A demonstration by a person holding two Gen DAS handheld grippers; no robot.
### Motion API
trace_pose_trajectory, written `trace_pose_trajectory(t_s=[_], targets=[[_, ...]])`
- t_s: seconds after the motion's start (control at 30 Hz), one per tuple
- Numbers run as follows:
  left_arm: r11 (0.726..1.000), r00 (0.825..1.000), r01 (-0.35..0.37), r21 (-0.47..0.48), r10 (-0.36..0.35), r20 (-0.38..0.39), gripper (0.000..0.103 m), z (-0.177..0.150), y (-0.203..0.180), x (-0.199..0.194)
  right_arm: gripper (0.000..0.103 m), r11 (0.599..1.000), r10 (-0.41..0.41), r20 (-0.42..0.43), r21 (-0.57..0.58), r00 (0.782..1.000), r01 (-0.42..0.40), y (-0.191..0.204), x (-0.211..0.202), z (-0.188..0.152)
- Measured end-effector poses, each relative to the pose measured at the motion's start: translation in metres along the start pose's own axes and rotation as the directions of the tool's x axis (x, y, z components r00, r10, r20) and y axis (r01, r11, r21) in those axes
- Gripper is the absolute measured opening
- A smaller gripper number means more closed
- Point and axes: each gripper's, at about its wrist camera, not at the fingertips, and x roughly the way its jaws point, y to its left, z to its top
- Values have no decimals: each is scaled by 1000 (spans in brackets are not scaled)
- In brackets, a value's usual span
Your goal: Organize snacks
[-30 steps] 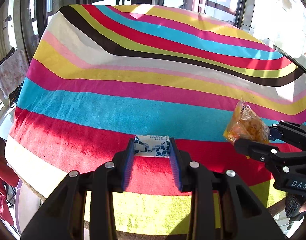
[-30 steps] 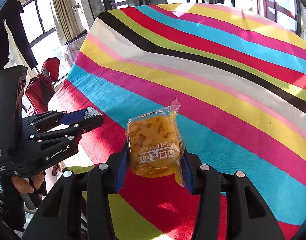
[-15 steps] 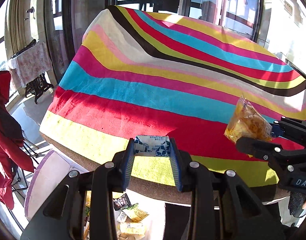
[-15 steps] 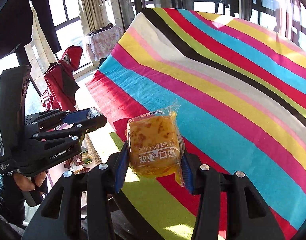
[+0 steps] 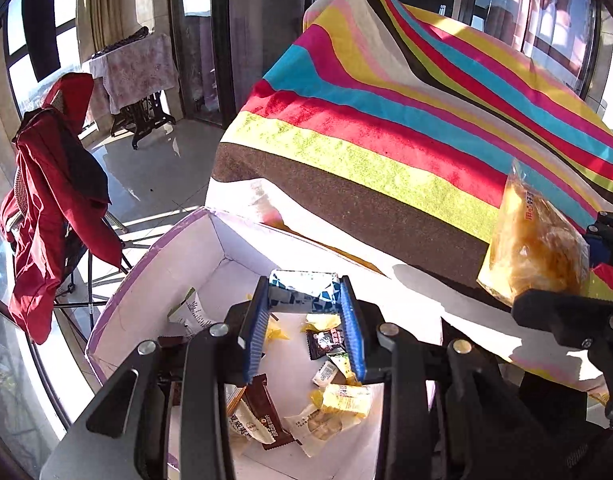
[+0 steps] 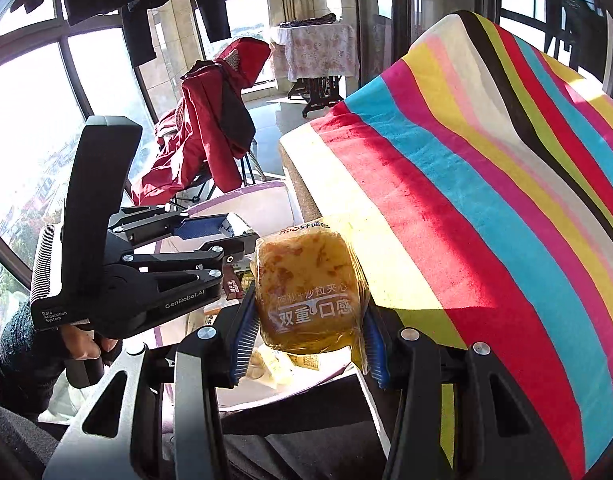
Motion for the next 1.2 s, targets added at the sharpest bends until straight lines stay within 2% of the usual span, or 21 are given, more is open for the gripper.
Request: trace_pose_trajectory(t_s=[0.17,0.27,0.3,0.33,0.37,0.4,0.5,0.57,0.67,0.73,0.77,0.83,0.9,1.0,1.07,1.13,1.2], targets=[[997,998,-56,-62,54,-30,34,-20,27,2,47,995,13,-72,-100,997,-20,29,29,0],[991,998,-63,-121,64,6,34,-22,41,-8,47,989,36,-111,-141,993,-51,43,45,0],[989,998,-53,-139,58,35,38,-21,46,-16,49,986,51,-119,-153,992,-69,47,48,0],[987,996,-46,-156,57,67,61,-20,51,-24,56,983,58,-121,-165,991,-78,51,50,1],[984,992,-42,-172,62,113,77,-17,55,-36,77,982,56,-117,-175,992,-76,55,51,2],[982,984,-44,-183,75,163,101,-13,58,-48,86,981,50,-103,-180,993,-68,57,49,4],[978,952,-72,-197,127,280,101,-2,66,-83,86,980,59,-43,-189,997,-67,60,38,9],[969,933,-121,-214,184,308,101,9,68,-101,86,982,32,-18,-187,999,-35,60,32,11],[941,920,-220,-256,288,267,101,16,73,-109,86,987,30,-22,-156,999,-33,59,29,12],[933,917,-235,-271,305,255,101,12,75,-101,86,991,70,-45,-113,996,-75,56,32,9],[937,929,-224,-269,289,232,101,11,76,-93,86,992,79,-67,-96,995,-85,56,37,6],[947,964,-177,-269,222,144,101,4,79,-71,86,994,53,-118,-90,992,-64,58,49,-2],[946,983,-161,-282,178,36,101,-6,79,-46,86,995,-8,-183,-98,983,-11,60,65,-11],[941,982,-185,-284,167,-85,101,-26,70,-13,86,998,-51,-295,-60,954,34,57,90,-30],[944,977,-195,-266,164,-134,101,-37,64,1,86,998,-60,-359,-31,931,53,52,102,-39],[947,974,-193,-259,153,-165,101,-46,60,10,86,997,-76,-371,-1,925,81,42,104,-41],[949,974,-182,-257,137,-182,101,-52,57,15,86,996,-75,-362,26,929,90,37,102,-40]])
